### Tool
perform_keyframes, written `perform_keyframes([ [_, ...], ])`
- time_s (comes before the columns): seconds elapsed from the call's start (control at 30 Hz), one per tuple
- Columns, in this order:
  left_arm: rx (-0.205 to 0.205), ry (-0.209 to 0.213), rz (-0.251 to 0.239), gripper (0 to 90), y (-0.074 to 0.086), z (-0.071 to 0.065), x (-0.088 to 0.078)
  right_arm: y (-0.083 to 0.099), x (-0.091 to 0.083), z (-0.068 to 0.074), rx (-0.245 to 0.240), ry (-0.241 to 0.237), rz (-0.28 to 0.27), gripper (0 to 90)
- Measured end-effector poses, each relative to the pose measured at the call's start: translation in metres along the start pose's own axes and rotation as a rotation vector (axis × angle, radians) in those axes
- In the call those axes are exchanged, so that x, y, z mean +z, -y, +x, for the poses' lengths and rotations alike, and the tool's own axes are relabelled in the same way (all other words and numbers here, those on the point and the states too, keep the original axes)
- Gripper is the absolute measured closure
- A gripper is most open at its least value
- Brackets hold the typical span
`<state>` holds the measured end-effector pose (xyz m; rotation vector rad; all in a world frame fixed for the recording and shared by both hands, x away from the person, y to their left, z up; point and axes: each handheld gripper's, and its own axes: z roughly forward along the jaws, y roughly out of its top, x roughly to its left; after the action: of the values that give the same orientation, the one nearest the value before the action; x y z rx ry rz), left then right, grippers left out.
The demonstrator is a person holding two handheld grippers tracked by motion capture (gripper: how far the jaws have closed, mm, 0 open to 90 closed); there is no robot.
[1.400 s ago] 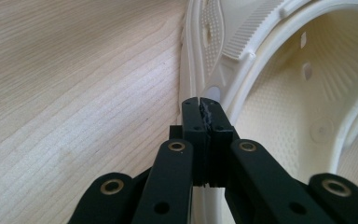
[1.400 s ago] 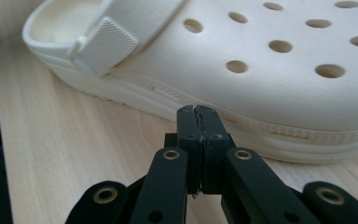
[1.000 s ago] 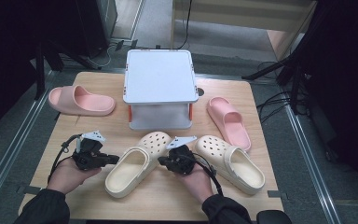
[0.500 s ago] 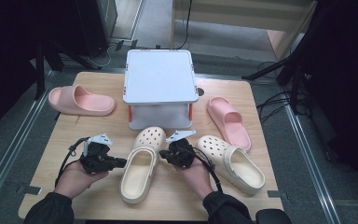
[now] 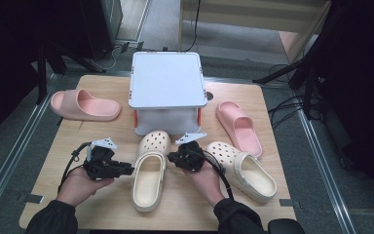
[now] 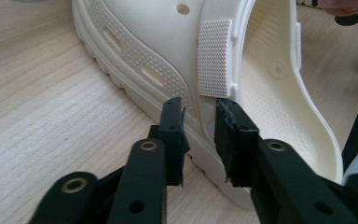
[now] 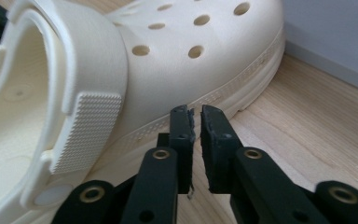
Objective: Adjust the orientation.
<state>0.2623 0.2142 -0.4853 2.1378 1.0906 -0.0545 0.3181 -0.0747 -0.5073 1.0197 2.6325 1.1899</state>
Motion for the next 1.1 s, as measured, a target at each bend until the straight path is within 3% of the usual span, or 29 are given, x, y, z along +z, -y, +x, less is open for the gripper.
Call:
perform_keyframes([
  [0.13,-0.019,-0.018,-0.037,55.4,-0.001,0.002,-0.010,0.000,-0.012,-0.001,0.002,-0.013,-0.019,73.4],
  [0.3,-0.011,-0.007,-0.057,47.1,-0.002,0.005,-0.016,0.003,-0.028,-0.003,0.024,-0.058,-0.021,66.3],
  [0.67,0.006,0.005,-0.029,41.5,-0.013,0.010,-0.014,0.013,-0.064,0.003,-0.017,-0.091,-0.004,65.7],
  [0.8,0.016,0.009,-0.028,40.3,-0.016,0.011,-0.014,0.018,-0.080,0.003,-0.039,-0.060,-0.024,65.4],
  [1.1,0.050,0.017,-0.046,36.6,-0.020,0.015,-0.011,0.040,-0.115,-0.010,-0.020,-0.050,-0.008,64.5],
])
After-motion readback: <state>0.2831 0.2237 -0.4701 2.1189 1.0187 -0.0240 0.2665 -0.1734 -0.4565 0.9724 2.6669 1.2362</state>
